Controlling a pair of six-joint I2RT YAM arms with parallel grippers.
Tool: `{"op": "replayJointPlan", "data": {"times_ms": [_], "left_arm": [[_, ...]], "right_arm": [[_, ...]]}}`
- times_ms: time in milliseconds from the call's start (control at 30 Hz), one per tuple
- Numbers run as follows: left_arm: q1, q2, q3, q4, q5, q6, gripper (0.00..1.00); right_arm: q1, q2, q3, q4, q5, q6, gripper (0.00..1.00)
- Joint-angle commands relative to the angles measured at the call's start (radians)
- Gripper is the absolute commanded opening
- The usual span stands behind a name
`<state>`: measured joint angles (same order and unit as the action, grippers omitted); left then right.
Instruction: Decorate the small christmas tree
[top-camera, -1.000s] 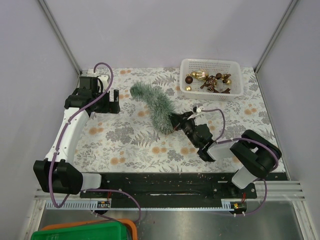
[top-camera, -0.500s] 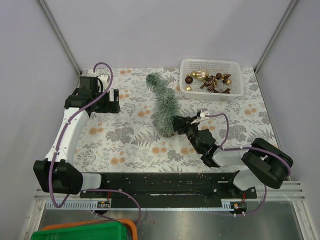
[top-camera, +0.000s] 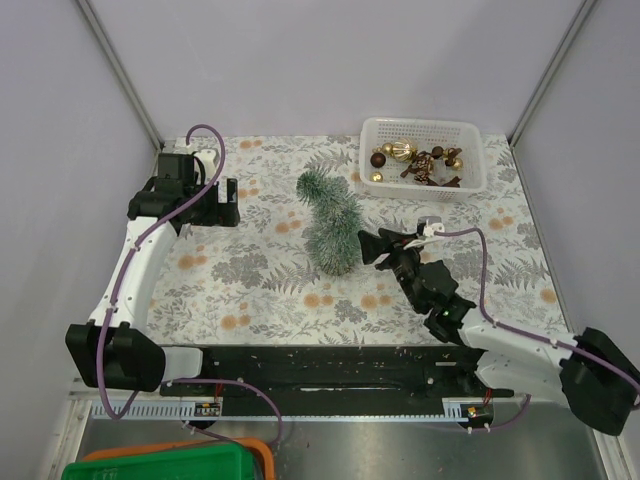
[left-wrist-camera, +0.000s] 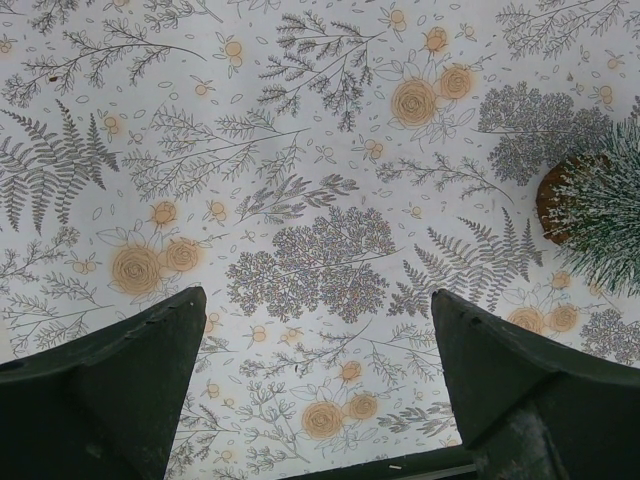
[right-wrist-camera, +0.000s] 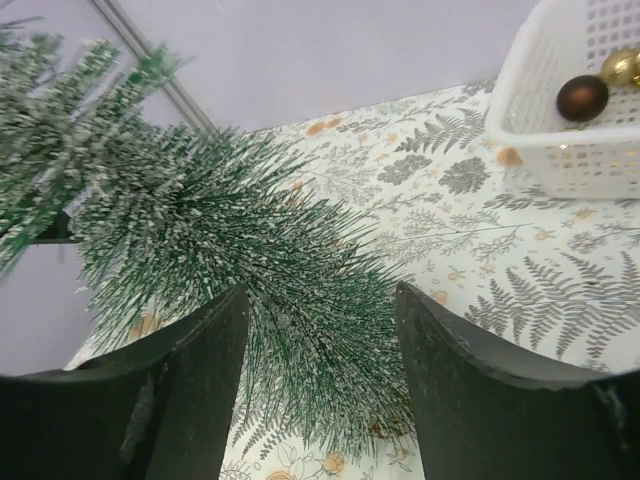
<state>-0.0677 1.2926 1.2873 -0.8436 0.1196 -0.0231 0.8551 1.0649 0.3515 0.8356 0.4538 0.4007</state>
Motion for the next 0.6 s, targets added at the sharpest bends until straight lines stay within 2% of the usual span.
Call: {"op": "replayJointPlan", "data": {"times_ms": [0,133,167,233,300,367,467,567], "left_arm": [[0.003,-0.032,0.024,0.034,-0.008,0.006,0.99],[0.003,-0.026,0.035,0.026,-0.005,0.003,0.99],[0.003,-0.026,0.04,0.021,-0.003,0.003,0.99],[0.003,-0.026,0.044,0.015,-0.003,0.005,0.99],[0.003,-0.026,0.05,0.009,-0.003,0.005,0.99],[0.003,-0.026,0.052,0.003,-0.001,0.006,0.99],[0.003,-0.029,0.05,-0.008,-0.001,0.009,0.99],[0.003,-0.027,0.053,-0.018,-0.001,0.017,0.99]], "right_arm": [[0.004,-0.141,0.09,-0.275,0.061,-0.075,0.7],[-0.025,-0.191,0.214,-0.493,0.143,-0.108,0.77],[-0.062,-0.181,0.256,-0.544,0.119,-0.099,0.77],[-0.236,-0.133,0.355,-0.694,-0.008,-0.024,0.74],[-0.469,-0.006,0.453,-0.797,-0.175,0.053,0.73],[-0.608,0.123,0.547,-0.829,-0.32,0.061,0.74],[-0.672,0.321,0.71,-0.904,-0.288,-0.035,0.77],[-0.731,0.469,0.837,-0.928,-0.224,-0.06,0.77]]}}
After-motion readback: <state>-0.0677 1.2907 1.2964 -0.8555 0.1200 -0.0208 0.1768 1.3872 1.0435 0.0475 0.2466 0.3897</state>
